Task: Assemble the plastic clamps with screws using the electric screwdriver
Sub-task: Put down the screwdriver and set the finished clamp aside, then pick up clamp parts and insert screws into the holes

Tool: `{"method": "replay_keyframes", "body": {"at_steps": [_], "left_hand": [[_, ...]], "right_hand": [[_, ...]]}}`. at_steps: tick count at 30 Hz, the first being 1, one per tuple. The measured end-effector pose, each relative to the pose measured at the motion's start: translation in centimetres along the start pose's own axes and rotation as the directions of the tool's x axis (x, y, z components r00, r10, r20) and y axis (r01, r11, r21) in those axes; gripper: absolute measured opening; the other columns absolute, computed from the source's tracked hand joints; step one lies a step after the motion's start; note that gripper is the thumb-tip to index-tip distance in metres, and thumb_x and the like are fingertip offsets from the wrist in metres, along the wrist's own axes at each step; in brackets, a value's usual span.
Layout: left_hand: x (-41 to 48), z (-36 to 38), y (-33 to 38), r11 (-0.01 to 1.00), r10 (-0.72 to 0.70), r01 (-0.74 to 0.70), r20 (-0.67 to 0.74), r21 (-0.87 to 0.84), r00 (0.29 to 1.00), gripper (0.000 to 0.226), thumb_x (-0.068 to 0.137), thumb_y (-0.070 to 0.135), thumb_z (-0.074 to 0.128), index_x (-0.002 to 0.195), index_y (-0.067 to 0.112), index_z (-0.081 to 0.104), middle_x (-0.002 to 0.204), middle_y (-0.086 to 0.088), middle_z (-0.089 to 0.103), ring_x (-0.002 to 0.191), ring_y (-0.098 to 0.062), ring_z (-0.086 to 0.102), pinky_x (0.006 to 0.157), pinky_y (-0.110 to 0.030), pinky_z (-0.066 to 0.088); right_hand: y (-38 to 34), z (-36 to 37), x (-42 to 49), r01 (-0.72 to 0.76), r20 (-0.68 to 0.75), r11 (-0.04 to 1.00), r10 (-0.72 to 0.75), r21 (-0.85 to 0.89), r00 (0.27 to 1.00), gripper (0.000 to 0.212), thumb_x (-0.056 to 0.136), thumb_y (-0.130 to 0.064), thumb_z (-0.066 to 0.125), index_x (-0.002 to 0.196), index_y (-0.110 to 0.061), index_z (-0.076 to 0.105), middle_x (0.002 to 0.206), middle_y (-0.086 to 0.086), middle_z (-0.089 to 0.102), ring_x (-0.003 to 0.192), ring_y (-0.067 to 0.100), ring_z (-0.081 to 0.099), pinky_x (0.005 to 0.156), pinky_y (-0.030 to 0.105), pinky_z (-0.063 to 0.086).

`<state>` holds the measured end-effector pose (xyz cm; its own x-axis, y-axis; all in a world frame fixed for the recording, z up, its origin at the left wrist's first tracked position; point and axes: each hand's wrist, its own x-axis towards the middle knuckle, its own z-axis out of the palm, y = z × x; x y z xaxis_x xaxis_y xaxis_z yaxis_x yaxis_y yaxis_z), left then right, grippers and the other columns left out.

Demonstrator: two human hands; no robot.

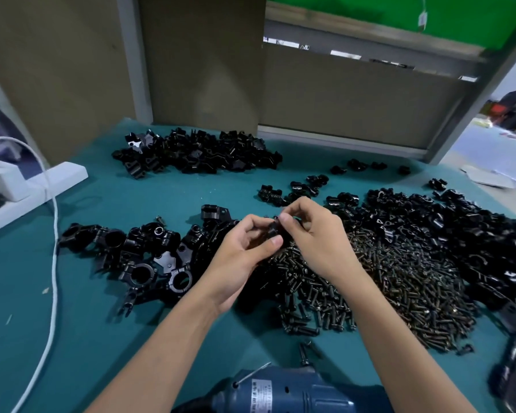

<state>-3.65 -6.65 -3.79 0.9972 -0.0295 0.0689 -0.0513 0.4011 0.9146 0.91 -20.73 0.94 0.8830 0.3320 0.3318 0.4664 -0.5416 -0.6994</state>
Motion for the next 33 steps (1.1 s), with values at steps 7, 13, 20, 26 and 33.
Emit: {"method": "replay_keyframes", "body": {"at_steps": [7,13,20,26,33], "left_hand": [[-0.2,0.2,0.3,0.994,0.028,-0.030,0.014,0.107,0.999,0.017,0.076,0.028,0.074,0.092,0.030,0.067,0.101,0.006,0.071,0.099,-0.010,0.064,0.087,-0.025,0.048],[0.0,0.4,0.2,0.998,-0.011,0.009,-0.032,-0.069,0.999,0.035,0.079,0.018,0.067,0.111,0.005,0.061,0.103,-0.011,0.074,0.099,-0.024,0.071,0.083,-0.025,0.057],[-0.1,0.8,0.0,0.987,0.001,-0.019,-0.110,-0.160,0.994,0.026,0.083,0.012,0.066,0.108,0.006,0.061,0.091,-0.005,0.073,0.087,-0.015,0.072,0.072,-0.018,0.055],[0.0,0.7,0.2,0.980,0.040,-0.062,-0.120,-0.190,0.992,0.039,0.077,0.016,0.070,0.112,0.002,0.061,0.107,-0.016,0.069,0.102,-0.026,0.069,0.094,-0.033,0.056],[0.0,0.7,0.3,0.973,0.021,-0.043,-0.098,-0.228,0.995,0.040,0.075,0.013,0.070,0.112,-0.001,0.063,0.104,-0.013,0.071,0.098,-0.023,0.071,0.093,-0.035,0.056]], "right_hand": [[-0.3,-1.0,-0.2,-0.084,0.144,0.996,0.081,0.017,0.986,0.024,0.097,-0.022,0.058,0.118,-0.024,0.047,0.107,0.001,0.067,0.109,0.027,0.065,0.086,0.036,0.054],[0.4,-0.9,-0.7,0.031,0.022,0.992,-0.034,0.124,0.999,0.027,0.099,-0.004,0.045,0.113,-0.025,0.037,0.093,0.001,0.072,0.070,0.000,0.063,0.062,0.013,0.047],[0.7,-0.4,-1.1,0.047,-0.006,0.969,-0.047,0.243,0.999,0.037,0.094,0.002,0.055,0.118,-0.027,0.053,0.107,-0.014,0.073,0.083,-0.001,0.068,0.063,0.011,0.045],[0.7,-0.9,-0.8,0.035,-0.008,0.865,-0.036,0.501,0.999,0.033,0.078,0.011,0.072,0.098,-0.015,0.072,0.102,-0.001,0.075,0.098,0.011,0.070,0.087,0.023,0.054],[0.7,-0.6,-0.9,0.096,-0.068,0.827,-0.070,0.554,0.995,0.039,0.074,0.004,0.079,0.104,-0.020,0.071,0.106,0.001,0.074,0.104,0.015,0.069,0.090,0.024,0.053]]}}
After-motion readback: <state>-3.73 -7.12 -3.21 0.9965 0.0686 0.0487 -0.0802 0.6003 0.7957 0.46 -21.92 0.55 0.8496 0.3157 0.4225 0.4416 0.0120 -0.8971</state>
